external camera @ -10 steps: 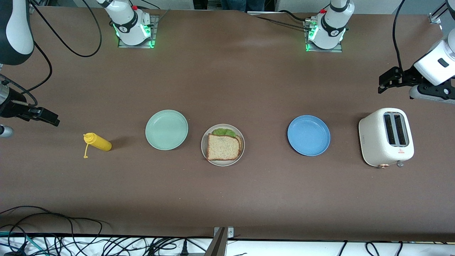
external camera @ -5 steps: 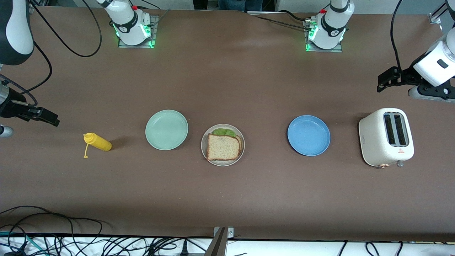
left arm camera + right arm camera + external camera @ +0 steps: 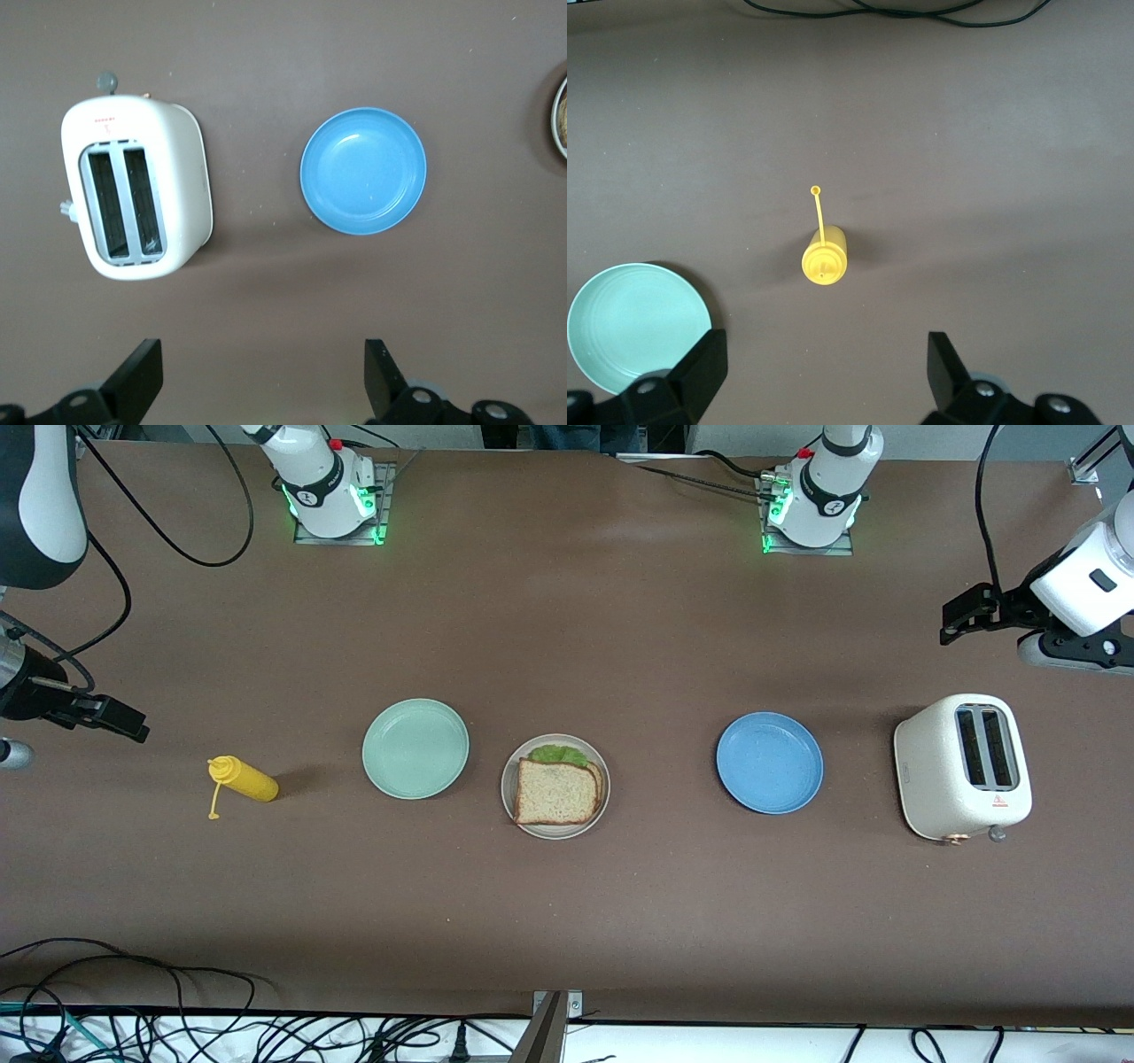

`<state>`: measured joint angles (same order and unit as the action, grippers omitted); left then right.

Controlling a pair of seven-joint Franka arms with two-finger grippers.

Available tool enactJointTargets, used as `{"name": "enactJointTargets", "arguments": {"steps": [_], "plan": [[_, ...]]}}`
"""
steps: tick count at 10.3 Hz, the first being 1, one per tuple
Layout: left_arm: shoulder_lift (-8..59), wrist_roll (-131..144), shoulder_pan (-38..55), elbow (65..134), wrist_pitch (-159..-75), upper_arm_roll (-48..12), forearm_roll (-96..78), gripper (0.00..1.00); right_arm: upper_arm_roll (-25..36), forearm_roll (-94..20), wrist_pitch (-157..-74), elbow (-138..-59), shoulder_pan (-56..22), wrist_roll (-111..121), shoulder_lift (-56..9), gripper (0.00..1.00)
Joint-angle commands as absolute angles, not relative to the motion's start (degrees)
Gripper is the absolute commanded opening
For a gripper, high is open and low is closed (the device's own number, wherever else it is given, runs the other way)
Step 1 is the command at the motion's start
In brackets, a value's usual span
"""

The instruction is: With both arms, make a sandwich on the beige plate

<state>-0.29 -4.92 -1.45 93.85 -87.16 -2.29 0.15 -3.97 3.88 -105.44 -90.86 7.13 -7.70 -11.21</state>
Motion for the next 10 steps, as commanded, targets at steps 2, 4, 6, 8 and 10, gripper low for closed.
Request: {"name": "enactJointTargets", "arguments": {"steps": [2, 4, 6, 8, 10], "plan": [[0.09, -4.57, -2.02, 91.94, -85.34, -3.16, 1.76, 1.0, -4.48, 3.69, -105.83, -92.73, 7.73, -8.61, -9.58, 1.0], [0.18, -4.84, -1.5, 91.67, -85.43, -3.51, 1.93, 1.0, -4.66, 3.69, -104.6, -92.29, 7.65, -8.7, -9.49, 1.0], [0.35, -4.57, -1.49, 90.7, -85.43, -4.83, 2.28, 1.0, -4.92, 3.69, -103.54, -92.02, 7.65, -11.14, -9.49, 1.0], [0.26, -4.57, -1.49, 90.62, -85.34, -4.92, 2.29, 1.0, -5.1, 3.69, -103.01, -91.93, 7.56, -13.18, -9.23, 1.0], [0.44, -4.4, -1.58, 90.62, -85.52, -4.75, 2.11, 1.0, -5.1, 3.52, -103.18, -91.93, 7.56, -13.27, -9.23, 1.0]]}}
